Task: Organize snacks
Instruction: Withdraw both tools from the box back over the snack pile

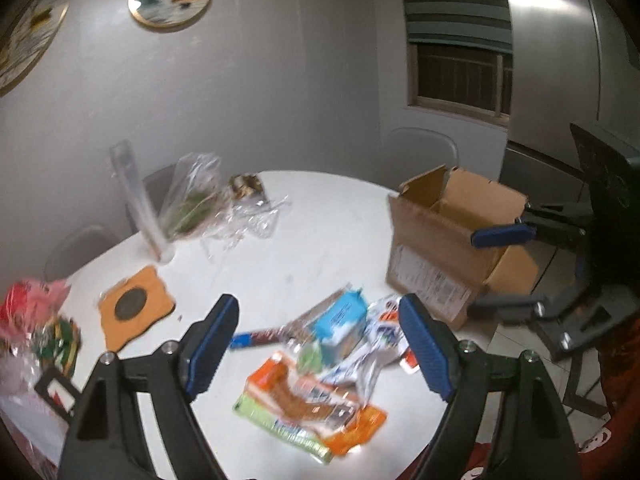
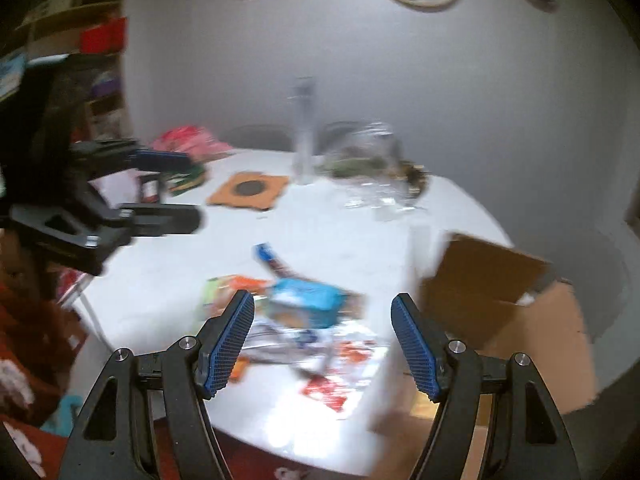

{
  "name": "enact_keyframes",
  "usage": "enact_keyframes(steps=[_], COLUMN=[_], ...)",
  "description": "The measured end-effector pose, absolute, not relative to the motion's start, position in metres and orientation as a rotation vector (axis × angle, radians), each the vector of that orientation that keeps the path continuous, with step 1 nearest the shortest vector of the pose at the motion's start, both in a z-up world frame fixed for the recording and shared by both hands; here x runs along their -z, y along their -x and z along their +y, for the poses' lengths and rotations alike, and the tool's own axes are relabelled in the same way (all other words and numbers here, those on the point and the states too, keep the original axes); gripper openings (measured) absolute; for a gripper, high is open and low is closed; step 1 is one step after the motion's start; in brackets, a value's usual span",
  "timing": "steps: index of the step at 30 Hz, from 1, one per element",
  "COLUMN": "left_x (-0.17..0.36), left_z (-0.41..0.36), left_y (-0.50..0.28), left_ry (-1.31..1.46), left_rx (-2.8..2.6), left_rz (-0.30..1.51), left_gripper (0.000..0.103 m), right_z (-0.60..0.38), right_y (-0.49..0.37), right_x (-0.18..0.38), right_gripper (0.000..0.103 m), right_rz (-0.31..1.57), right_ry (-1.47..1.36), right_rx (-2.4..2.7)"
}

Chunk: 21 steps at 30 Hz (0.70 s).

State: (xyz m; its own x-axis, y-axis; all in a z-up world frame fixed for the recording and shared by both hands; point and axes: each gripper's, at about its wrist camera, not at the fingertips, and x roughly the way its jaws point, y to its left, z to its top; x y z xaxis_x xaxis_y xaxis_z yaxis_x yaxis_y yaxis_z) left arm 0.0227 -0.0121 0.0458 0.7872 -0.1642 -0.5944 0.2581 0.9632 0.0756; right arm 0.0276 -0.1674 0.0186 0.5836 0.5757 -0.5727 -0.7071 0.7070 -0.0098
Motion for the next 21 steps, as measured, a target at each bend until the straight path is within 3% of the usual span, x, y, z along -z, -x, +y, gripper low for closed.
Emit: enact_keyframes(steps=[4, 10, 21], left_x=[-0.017, 0.032, 0.094], left_z=[0.011, 0.035, 0.051], left_y=[-0.011, -0.013, -0.030], left_ry=[-0.127, -0.050, 0.116], left_rx=[0.174, 0.142, 0.098], left_rz=[0.635, 0.682, 0.768], left_gripper=[0.079, 0.080, 0.080], right_z=[-0.134, -0.115, -0.116], right_y=[-0.020, -0.035, -0.081], right_x=[0.011, 0.063, 0.123], right_gripper=[0.087, 0.094, 0.095], right_rz=[0.613, 0.657, 0.731], right_ry=[0.255, 0.248, 0.164], right_rx=[-0.814, -0.746, -0.665])
